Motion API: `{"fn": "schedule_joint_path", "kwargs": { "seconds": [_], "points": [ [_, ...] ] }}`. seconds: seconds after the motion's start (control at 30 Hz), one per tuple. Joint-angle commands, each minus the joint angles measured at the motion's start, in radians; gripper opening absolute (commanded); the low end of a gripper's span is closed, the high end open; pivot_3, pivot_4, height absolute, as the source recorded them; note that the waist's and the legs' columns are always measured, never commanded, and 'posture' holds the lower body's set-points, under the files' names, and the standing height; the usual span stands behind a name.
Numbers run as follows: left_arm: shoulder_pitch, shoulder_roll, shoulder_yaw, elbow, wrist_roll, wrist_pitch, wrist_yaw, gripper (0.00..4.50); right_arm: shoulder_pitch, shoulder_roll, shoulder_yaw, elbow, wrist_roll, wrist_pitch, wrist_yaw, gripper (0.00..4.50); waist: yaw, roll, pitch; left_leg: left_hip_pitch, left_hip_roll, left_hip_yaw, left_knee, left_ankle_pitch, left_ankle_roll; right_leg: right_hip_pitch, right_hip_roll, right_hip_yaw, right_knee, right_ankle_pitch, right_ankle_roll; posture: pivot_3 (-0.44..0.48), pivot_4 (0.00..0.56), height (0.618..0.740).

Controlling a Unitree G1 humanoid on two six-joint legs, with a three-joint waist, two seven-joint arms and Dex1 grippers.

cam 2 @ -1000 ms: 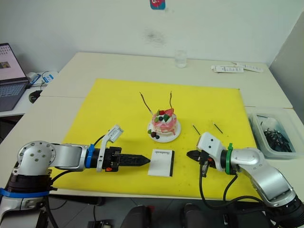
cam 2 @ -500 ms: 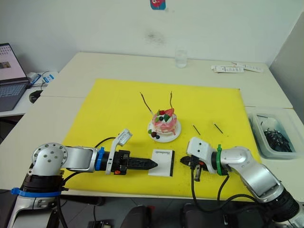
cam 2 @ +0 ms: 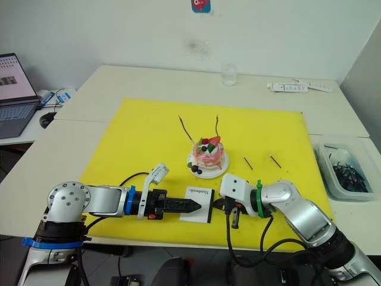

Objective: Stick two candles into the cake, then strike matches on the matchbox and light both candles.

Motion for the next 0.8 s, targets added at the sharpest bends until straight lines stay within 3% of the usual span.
{"fn": "schedule_joint_path", "kwargs": {
  "seconds": [0.03,0.8],
  "points": [
    [0.023,-0.018,-0.013,-0.019,0.022,0.003,0.002,4.50,-0.020,0.017,0.002,-0.019,0.007,-0.003,0.007,0.02,0.000,0.000,0.000,0.000,0.000,0.000,0.000,0.000,0.000,0.000,0.000,0.000,0.000,0.000,0.000,0.000,0.150,0.740],
    [0.050,0.031,-0.041,-0.040,0.168,0.004,-0.116,4.50,0.006,-0.030,-0.009,-0.072,0.039,0.063,0.018,0.02,-0.001,0.000,0.000,0.000,0.000,0.000,0.000,0.000,0.000,0.000,-0.001,-0.001,-0.001,0.000,0.000,0.000,0.150,0.740]
  ]
}}
